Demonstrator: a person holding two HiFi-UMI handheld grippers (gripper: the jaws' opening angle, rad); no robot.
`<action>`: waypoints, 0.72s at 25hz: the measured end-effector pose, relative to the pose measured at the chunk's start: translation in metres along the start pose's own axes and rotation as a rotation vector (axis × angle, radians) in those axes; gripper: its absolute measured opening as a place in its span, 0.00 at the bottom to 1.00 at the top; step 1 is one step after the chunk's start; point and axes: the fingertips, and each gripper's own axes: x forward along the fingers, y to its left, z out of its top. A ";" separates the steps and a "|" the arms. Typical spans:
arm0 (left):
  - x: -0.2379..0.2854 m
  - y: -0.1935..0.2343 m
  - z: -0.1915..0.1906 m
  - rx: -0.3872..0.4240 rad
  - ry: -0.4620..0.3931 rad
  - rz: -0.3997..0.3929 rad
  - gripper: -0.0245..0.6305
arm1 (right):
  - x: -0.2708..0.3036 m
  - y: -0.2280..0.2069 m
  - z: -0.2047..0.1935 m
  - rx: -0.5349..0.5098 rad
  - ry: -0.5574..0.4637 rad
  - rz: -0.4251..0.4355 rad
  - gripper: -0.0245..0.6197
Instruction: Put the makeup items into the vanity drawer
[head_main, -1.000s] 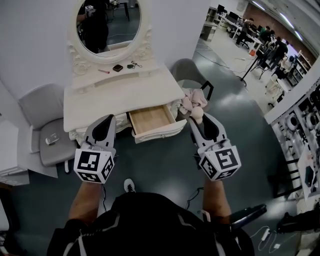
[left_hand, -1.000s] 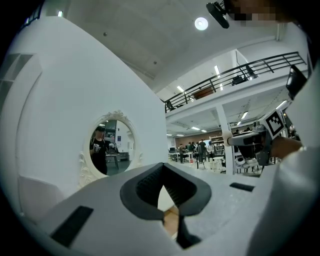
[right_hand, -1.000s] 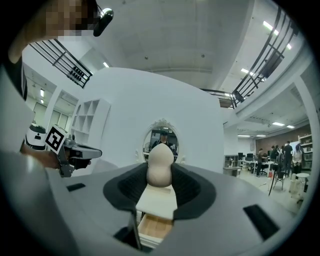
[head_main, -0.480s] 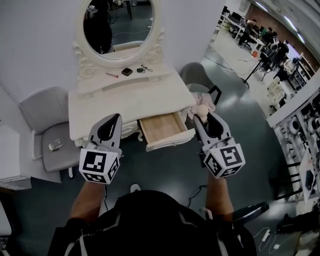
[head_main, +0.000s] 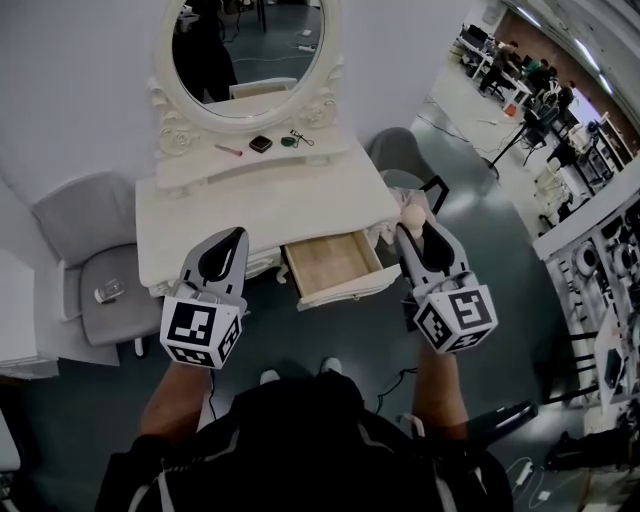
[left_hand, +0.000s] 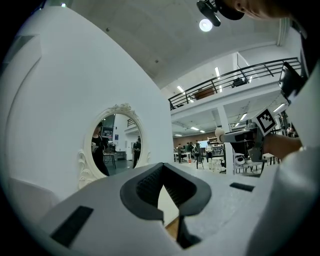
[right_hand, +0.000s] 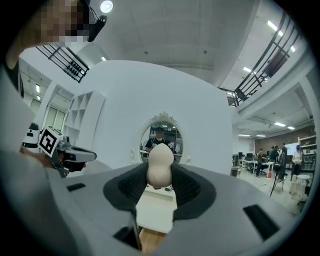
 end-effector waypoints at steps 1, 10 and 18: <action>0.004 0.001 -0.002 -0.003 0.007 0.002 0.04 | 0.004 -0.003 0.000 0.003 -0.003 0.003 0.28; 0.058 0.011 -0.015 -0.032 0.040 0.080 0.04 | 0.059 -0.051 -0.018 0.006 0.005 0.066 0.28; 0.124 0.007 -0.023 -0.045 0.073 0.166 0.04 | 0.110 -0.117 -0.032 -0.009 0.017 0.131 0.28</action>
